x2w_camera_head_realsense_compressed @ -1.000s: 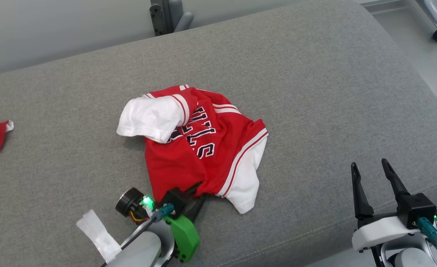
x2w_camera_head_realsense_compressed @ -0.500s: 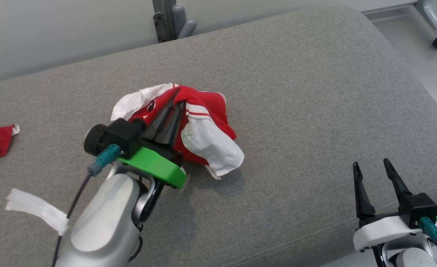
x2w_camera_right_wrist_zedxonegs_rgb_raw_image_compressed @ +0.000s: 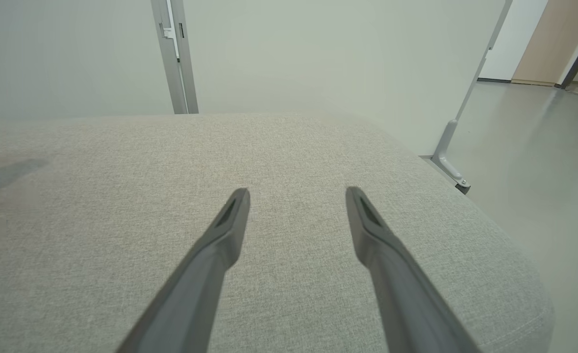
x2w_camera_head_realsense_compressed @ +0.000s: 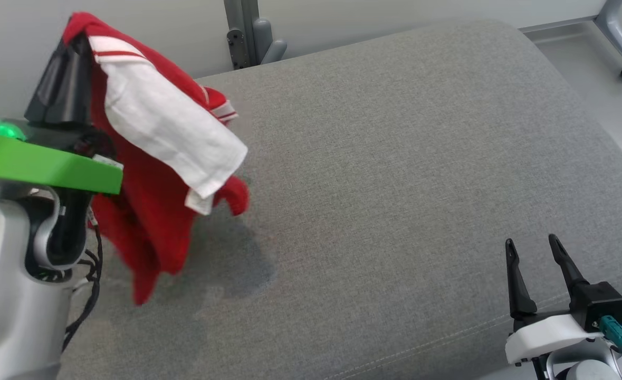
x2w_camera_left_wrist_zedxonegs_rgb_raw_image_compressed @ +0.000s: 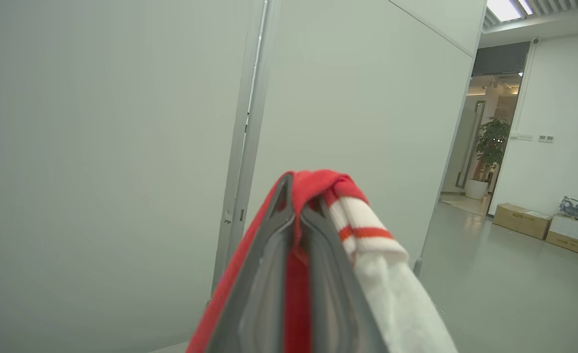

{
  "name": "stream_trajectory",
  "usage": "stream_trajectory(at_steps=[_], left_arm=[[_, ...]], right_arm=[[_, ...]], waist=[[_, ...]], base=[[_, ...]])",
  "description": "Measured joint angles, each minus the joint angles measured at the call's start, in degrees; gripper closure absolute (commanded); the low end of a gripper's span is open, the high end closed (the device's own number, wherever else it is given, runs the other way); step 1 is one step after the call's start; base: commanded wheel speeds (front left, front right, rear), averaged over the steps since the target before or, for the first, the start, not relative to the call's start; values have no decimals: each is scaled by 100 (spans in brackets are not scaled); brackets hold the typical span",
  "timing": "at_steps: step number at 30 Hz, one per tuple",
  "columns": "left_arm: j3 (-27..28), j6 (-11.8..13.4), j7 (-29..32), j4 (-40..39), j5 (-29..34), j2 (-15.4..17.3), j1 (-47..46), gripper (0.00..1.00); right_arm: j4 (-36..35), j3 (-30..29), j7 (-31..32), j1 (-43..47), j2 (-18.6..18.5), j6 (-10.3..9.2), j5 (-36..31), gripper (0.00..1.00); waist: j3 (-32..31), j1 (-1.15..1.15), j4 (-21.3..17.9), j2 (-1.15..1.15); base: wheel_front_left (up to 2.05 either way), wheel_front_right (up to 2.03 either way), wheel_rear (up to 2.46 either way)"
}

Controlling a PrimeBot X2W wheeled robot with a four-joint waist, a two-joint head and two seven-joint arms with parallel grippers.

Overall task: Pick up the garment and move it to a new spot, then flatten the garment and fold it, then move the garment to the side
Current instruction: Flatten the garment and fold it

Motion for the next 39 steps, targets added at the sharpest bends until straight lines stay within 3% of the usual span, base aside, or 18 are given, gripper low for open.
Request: stream_trajectory(at_steps=[4, 11, 21, 26, 28, 30, 32, 34, 36, 39], left_arm=[[102, -47, 365, -1, -310, 178, -155, 100], [-537, -209, 641, 784, -524, -94, -273, 100], [-1528, -285, -5, 2692, -290, -593, -1216, 100], [-1975, -290, -371, 3467, -269, -653, -1701, 100], [-2119, -290, -495, 3787, -266, -664, -1807, 86], [-2265, -290, -627, 4091, -259, -662, -1874, 82], [-2412, -290, -740, 4365, -225, -650, -1924, 72], [-2510, -290, -836, 4593, -223, -643, -1957, 48], [-2582, -290, -917, 4777, -224, -643, -1991, 2], [-2658, -290, -1011, 4985, -224, -647, -2043, 0]], right_arm=[[9, 81, 0, -69, -2, 0, 13, 0], [41, 300, 0, -321, -2, 0, 78, 0], [58, 513, 0, -682, -3, 0, 145, 0], [38, 512, 0, -738, -4, 0, 216, 0], [27, 534, 0, -755, -3, 0, 248, 0], [29, 548, 0, -759, -3, 0, 270, 0], [31, 552, 0, -761, -4, 0, 309, 0], [33, 541, 0, -761, -4, 0, 312, 0], [48, 513, 0, -761, -4, 0, 326, 0], [71, 500, 0, -761, -2, 0, 338, 0]], waist=[[95, 0, 11, 0], [350, 0, -82, 0], [946, 0, -471, 0], [1234, 0, -716, 0], [1330, 0, -814, 0], [1413, 0, -908, 0], [1485, 0, -983, 0], [1542, 0, -1033, 0], [1569, 0, -1041, 0], [1554, 0, -991, 0]], base=[[0, 0, 0], [0, 0, 0], [0, 0, 0], [0, 0, 0], [0, 0, 0], [0, 0, 0], [0, 0, 0], [0, 0, 0], [0, 0, 0], [0, 0, 0]])
